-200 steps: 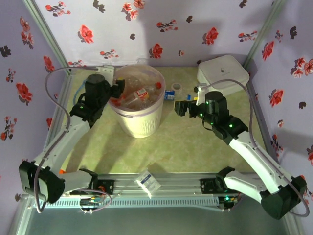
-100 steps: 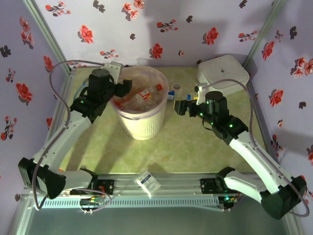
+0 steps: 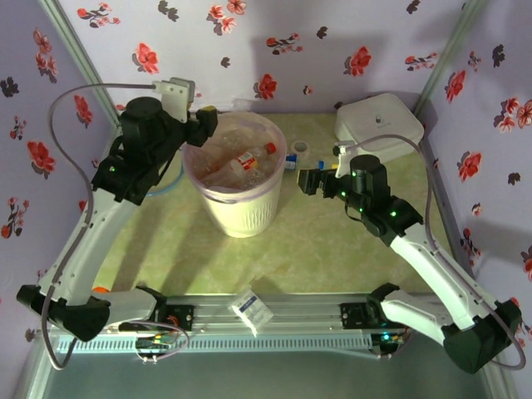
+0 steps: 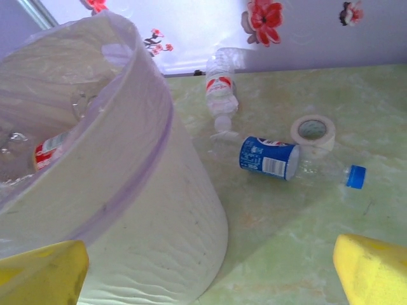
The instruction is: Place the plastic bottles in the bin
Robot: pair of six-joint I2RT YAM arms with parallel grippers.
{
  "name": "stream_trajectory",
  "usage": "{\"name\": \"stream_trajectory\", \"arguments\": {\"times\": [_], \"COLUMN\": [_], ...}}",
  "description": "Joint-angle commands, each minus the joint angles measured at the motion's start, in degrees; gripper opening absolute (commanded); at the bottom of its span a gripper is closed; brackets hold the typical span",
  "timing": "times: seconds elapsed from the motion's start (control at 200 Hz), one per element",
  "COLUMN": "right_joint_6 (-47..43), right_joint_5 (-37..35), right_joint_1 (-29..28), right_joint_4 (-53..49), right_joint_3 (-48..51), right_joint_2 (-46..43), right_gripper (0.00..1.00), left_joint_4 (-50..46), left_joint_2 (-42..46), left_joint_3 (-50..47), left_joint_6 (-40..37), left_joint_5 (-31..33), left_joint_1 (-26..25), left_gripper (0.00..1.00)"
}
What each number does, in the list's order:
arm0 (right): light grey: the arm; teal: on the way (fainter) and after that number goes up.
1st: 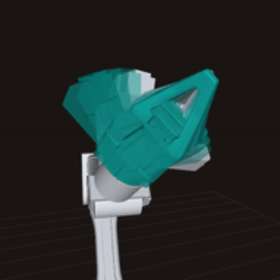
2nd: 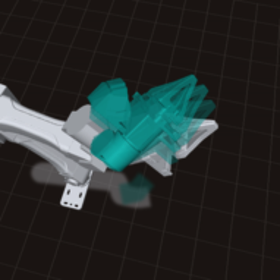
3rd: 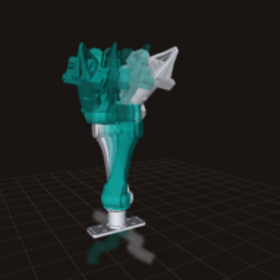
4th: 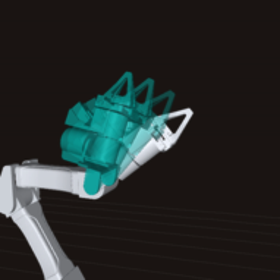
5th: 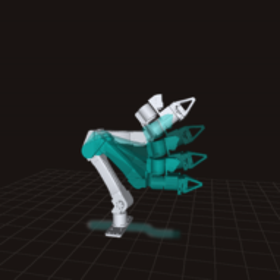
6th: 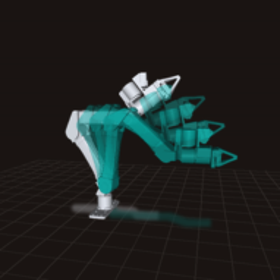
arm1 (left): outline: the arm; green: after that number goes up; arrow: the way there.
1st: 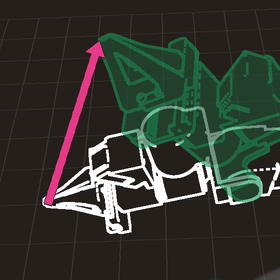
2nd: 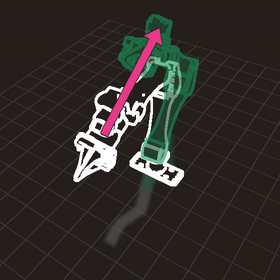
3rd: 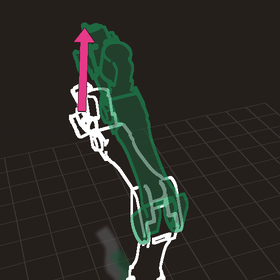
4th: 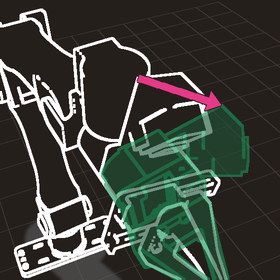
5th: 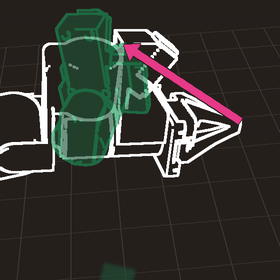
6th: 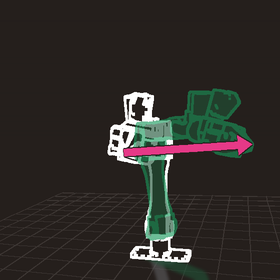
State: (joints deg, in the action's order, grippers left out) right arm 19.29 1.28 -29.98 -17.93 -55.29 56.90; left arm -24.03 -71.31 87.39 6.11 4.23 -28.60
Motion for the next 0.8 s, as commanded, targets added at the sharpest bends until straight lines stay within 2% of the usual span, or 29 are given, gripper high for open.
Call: {"name": "stream_trajectory", "arguments": {"times": [0.0,0.065,0.115,0.19,0.24,0.49,0.585,0.795], "right_joint_6": [4.5,10.2,15.6,23.1,28.3,47.2,50.6,58.8], "right_joint_5": [-8.1,-10.5,-8.7,-4.2,-3.8,-0.9,-0.9,-1.5], "right_joint_1": [2.5,6.9,11.1,15.8,17.0,17.2,16.7,14.9], "right_joint_4": [-4.0,-5.7,-5.4,-0.1,4.1,19.8,24.8,35.2], "right_joint_3": [-0.2,0.0,0.7,3.3,5.3,4.5,3.1,0.7], "right_joint_2": [0.9,1.7,2.6,3.9,5.6,23.1,29.9,42.6], "right_gripper": [0.99,0.99,0.99,0.99,0.97,0.89,0.85,0.84], "left_joint_4": [-2.9,-3.4,-3.5,-3.5,-3.6,-6.1,-7.7,-8.7], "left_joint_2": [-1.0,-1.0,-0.8,-0.2,0.2,4.1,5.9,10.9], "left_joint_3": [-3.4,-4.7,-5.7,-6.9,-7.8,-10.6,-11.9,-16.6], "left_joint_6": [2.5,3.2,3.7,5.0,5.8,8.5,9.3,12.9], "left_joint_5": [-0.8,-0.2,0.6,1.3,1.6,5.7,6.9,7.9], "left_joint_1": [-1.2,-2.0,-2.6,-3.5,-4.3,-8.8,-9.6,-9.7], "left_gripper": [0.59,0.59,0.59,0.59,0.6,0.67,0.69,0.75]}}
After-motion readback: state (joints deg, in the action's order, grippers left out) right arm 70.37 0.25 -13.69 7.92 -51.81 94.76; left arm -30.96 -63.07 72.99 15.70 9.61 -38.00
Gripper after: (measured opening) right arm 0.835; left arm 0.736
